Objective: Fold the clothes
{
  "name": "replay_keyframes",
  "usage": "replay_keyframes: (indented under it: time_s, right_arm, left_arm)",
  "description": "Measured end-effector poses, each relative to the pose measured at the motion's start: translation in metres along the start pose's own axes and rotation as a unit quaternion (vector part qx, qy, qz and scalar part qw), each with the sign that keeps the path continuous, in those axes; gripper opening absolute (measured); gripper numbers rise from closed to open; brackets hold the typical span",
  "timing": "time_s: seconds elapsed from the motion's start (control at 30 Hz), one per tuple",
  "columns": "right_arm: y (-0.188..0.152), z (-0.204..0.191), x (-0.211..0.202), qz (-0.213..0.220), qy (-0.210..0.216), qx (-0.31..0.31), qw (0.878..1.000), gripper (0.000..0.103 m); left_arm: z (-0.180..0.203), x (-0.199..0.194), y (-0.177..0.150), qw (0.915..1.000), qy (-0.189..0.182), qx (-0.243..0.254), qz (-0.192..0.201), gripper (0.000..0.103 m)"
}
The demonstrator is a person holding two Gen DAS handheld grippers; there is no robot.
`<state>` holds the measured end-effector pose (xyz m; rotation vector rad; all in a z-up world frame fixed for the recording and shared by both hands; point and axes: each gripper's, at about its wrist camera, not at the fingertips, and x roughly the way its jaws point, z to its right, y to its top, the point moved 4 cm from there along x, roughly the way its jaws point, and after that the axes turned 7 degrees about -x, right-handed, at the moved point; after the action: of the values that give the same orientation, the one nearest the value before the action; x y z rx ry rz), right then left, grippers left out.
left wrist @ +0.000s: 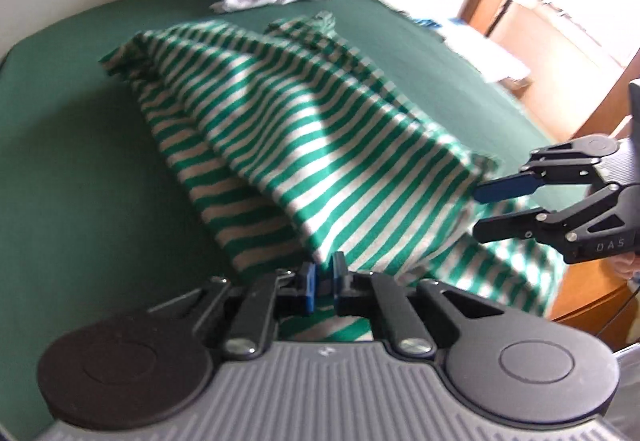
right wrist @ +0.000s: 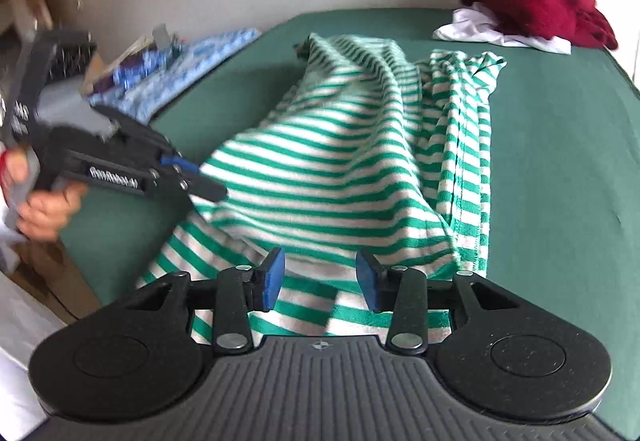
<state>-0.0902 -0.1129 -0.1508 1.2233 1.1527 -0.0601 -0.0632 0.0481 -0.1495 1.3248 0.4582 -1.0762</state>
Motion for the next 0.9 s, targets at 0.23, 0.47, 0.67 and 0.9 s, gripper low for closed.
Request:
replay_keyframes:
  time_s: [0.23, 0.47, 0.67, 0.9]
  right_arm:
    - [0.003, 0.01, 0.009, -0.007, 0.015, -0.026, 1.0, 0.006]
    - [0.001, 0.021, 0.004, -0.02, 0.058, -0.017, 0.998, 0.018]
    - [0.003, 0.044, -0.027, 0.009, 0.057, -0.015, 0.998, 0.023]
    - [-0.003, 0.056, -0.01, 0.007, 0.062, 0.01, 0.998, 0.025]
  left_arm:
    - [0.01, -0.004, 0.002, 0.9992, 0.038, -0.012, 0.006, 0.004]
    - [0.02, 0.006, -0.007, 0.9951, 0.098, 0.0, -0.011, 0.006]
    - [0.031, -0.003, -0.011, 0.9885, 0.148, 0.028, -0.013, 0.016]
    - [0.048, -0.028, -0.001, 0.9843, 0.171, 0.016, 0.041, 0.019]
